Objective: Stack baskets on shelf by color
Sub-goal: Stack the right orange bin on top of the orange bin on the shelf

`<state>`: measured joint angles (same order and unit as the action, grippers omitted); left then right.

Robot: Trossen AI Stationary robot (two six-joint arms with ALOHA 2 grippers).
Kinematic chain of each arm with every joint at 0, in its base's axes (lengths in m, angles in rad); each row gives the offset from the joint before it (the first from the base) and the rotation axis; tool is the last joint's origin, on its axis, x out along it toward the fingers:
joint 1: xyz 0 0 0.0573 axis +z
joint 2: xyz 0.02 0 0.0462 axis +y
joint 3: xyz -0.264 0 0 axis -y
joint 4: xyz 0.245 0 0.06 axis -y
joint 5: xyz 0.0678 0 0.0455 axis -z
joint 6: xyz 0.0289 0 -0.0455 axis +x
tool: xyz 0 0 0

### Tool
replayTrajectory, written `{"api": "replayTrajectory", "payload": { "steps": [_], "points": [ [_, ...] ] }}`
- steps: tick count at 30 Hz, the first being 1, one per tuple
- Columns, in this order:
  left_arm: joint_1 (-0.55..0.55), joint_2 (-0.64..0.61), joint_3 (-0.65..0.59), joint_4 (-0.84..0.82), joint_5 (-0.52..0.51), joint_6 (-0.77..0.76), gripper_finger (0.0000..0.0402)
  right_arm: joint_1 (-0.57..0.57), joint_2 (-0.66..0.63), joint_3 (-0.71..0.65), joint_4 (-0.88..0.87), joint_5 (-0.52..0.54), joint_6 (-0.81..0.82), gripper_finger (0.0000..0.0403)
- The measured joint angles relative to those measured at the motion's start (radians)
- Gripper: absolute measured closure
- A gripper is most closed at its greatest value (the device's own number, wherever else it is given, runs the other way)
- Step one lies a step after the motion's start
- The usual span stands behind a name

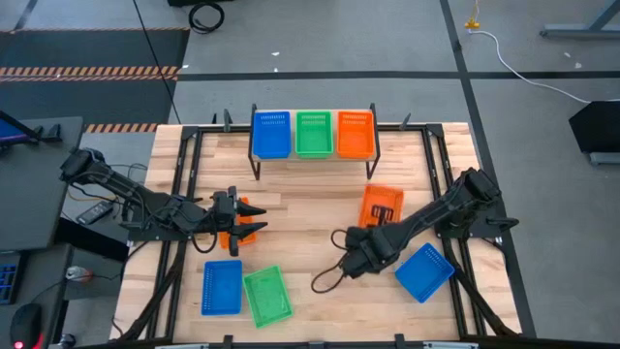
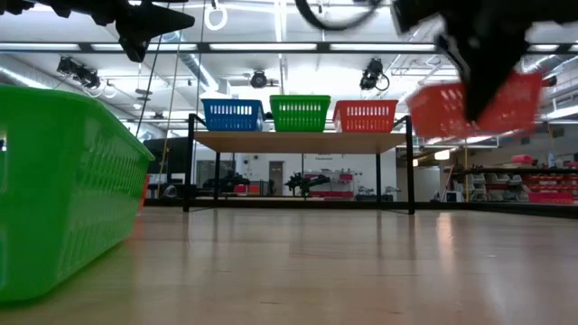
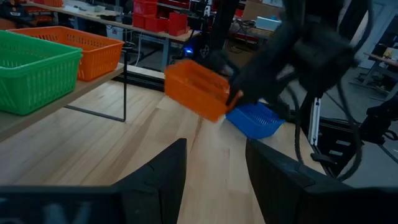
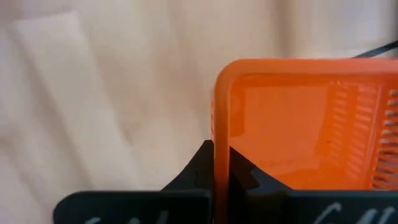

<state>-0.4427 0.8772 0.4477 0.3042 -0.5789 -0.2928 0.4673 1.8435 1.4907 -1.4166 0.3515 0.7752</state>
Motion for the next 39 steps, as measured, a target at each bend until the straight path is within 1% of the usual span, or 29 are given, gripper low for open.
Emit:
{"api": "replayTrajectory", "payload": {
  "steps": [2,6,12,14,18,20,23,26,28,32,36,39],
  "points": [
    [0.000,0.000,0.000,0.001,0.000,0.000,0.0230,-0.025,-0.001,0.075,-0.079,0.052,-0.054,0.0395],
    [0.000,0.000,0.000,0.014,0.000,0.000,0.0230,-0.084,-0.002,0.212,-0.147,0.145,-0.167,0.0395],
    [0.000,0.000,0.000,0.023,0.000,0.000,0.0230,-0.199,-0.002,0.386,-0.154,0.257,-0.423,0.0395],
    [0.000,0.000,0.000,0.024,0.000,-0.006,0.0230,-0.250,-0.002,0.428,-0.154,0.277,-0.516,0.0395],
    [0.000,0.000,0.000,0.024,0.000,-0.011,0.0230,-0.365,-0.002,0.485,-0.155,0.276,-0.687,0.0395],
    [0.000,0.000,0.000,0.023,0.000,-0.011,0.0230,-0.425,-0.002,0.501,-0.155,0.256,-0.770,0.0395],
    [0.000,0.000,0.000,0.019,0.000,-0.016,0.0230,-0.511,-0.002,0.507,-0.154,0.194,-0.886,0.0395],
    [-0.009,0.000,0.000,0.019,-0.001,-0.016,0.0230,-0.591,-0.001,0.507,-0.154,0.127,-0.954,0.0395],
    [-0.016,0.000,0.000,0.019,0.000,-0.012,0.0230,-0.639,-0.001,0.507,-0.148,0.073,-0.967,0.0395],
    [-0.021,0.000,0.000,0.021,-0.005,-0.009,0.0230,-0.706,-0.001,0.507,-0.142,0.007,-0.956,0.0393],
    [-0.014,0.000,0.000,0.026,-0.019,0.023,0.0230,-0.734,-0.001,0.507,-0.126,-0.046,-0.963,0.0392],
    [-0.003,0.000,0.000,0.030,-0.023,0.033,0.0230,-0.735,-0.001,0.507,-0.104,-0.051,-0.986,0.0392]
  ]
}}
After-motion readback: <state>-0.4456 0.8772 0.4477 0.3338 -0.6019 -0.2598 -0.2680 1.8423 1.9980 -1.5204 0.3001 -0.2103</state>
